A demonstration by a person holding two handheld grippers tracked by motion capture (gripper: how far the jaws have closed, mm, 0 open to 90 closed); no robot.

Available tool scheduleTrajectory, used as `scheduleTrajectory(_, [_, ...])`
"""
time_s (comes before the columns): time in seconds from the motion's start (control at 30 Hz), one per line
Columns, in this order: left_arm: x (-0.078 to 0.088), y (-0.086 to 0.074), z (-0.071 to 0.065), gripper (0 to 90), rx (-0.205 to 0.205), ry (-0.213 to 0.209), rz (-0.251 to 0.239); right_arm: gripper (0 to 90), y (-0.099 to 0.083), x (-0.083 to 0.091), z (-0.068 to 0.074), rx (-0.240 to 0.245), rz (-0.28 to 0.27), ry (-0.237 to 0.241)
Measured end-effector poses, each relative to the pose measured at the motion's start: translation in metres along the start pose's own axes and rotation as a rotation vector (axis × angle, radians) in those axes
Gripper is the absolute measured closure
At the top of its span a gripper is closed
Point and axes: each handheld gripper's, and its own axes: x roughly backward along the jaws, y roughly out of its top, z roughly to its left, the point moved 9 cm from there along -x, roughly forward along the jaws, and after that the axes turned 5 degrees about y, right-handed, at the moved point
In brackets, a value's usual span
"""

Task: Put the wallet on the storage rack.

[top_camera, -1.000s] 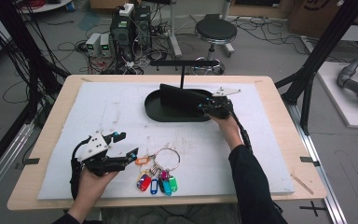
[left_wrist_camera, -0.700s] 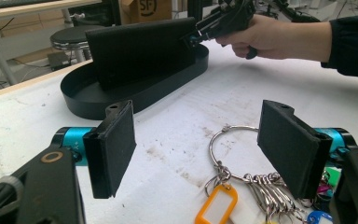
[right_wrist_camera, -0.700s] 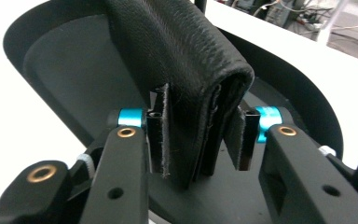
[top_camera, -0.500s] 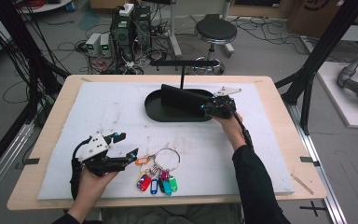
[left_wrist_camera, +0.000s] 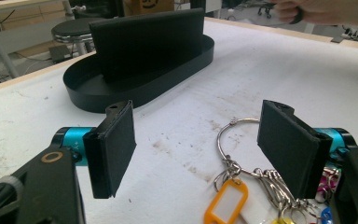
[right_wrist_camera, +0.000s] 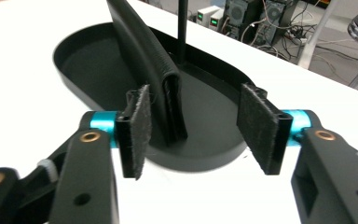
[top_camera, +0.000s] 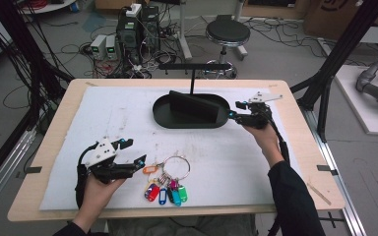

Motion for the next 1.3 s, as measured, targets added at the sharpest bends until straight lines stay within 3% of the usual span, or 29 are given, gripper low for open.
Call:
scheduleTrajectory(0.23, [-0.005, -0.008, 0.005, 27.6, 0.001, 0.008, 0.023, 37.0, -0.014, 0.043, 0.009, -0.071, -0.058, 0.028])
scheduleTrajectory(0.37, [-0.007, -0.011, 0.008, 27.6, 0.005, 0.016, 0.033, 31.8, -0.023, 0.056, 0.016, -0.125, -0.094, 0.034])
scheduleTrajectory(0.43, [-0.007, -0.011, 0.01, 27.6, 0.01, 0.022, 0.034, 31.4, -0.029, 0.06, 0.023, -0.146, -0.098, 0.039])
scheduleTrajectory(0.67, [-0.007, -0.011, 0.01, 27.6, -0.002, 0.032, 0.033, 30.9, -0.038, 0.069, 0.039, -0.143, -0.129, 0.034])
scheduleTrajectory(1.0, [-0.009, -0.013, 0.009, 27.6, 0.005, 0.02, 0.04, 28.3, -0.043, 0.071, 0.032, -0.177, -0.135, 0.002])
scheduleTrajectory(1.3, [-0.01, -0.012, 0.009, 27.6, -0.002, 0.021, 0.04, 28.3, -0.045, 0.074, 0.03, -0.174, -0.144, -0.011])
